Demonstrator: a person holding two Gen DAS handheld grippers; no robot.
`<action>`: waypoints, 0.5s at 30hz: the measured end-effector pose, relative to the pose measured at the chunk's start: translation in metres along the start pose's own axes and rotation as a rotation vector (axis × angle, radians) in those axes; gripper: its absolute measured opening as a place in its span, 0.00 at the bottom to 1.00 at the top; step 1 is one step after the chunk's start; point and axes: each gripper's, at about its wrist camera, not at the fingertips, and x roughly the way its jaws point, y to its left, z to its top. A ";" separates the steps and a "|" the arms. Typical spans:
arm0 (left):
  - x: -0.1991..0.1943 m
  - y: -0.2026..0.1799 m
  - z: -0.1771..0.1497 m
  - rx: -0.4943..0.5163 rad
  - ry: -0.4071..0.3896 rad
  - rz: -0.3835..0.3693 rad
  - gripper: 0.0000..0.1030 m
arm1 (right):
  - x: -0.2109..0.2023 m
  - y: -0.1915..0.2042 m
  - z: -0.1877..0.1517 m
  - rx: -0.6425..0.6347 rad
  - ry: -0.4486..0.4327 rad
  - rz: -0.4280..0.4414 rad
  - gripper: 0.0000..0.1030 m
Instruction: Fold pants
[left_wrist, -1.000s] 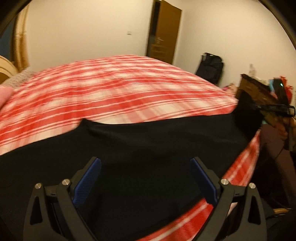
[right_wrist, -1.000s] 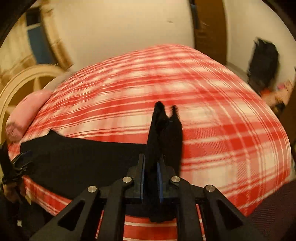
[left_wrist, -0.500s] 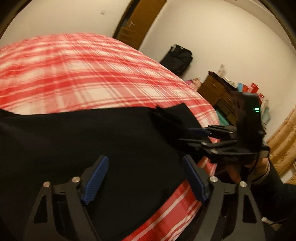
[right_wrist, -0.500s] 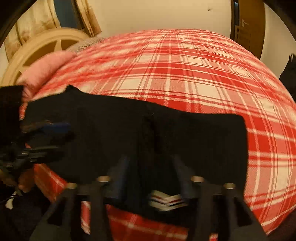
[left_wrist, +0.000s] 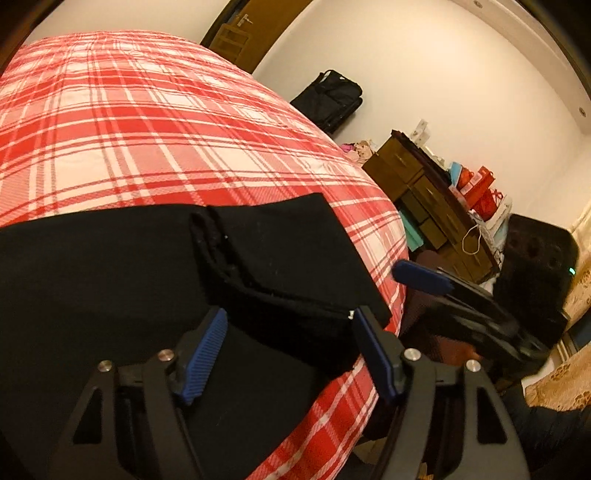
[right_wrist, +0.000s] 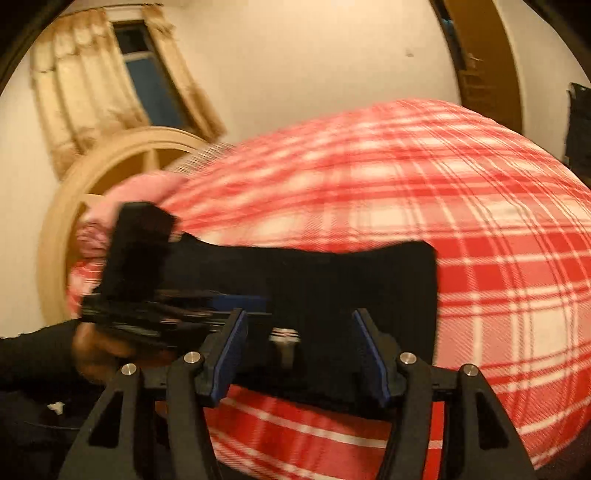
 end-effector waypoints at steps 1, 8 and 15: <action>0.002 0.001 0.001 -0.007 0.004 -0.003 0.70 | -0.002 0.002 0.000 -0.008 -0.013 0.000 0.60; -0.001 -0.005 0.007 -0.029 -0.005 -0.030 0.71 | -0.007 -0.020 0.000 0.105 -0.066 -0.013 0.62; 0.012 0.002 0.011 -0.051 0.014 0.022 0.53 | -0.003 -0.036 0.000 0.184 -0.071 -0.061 0.63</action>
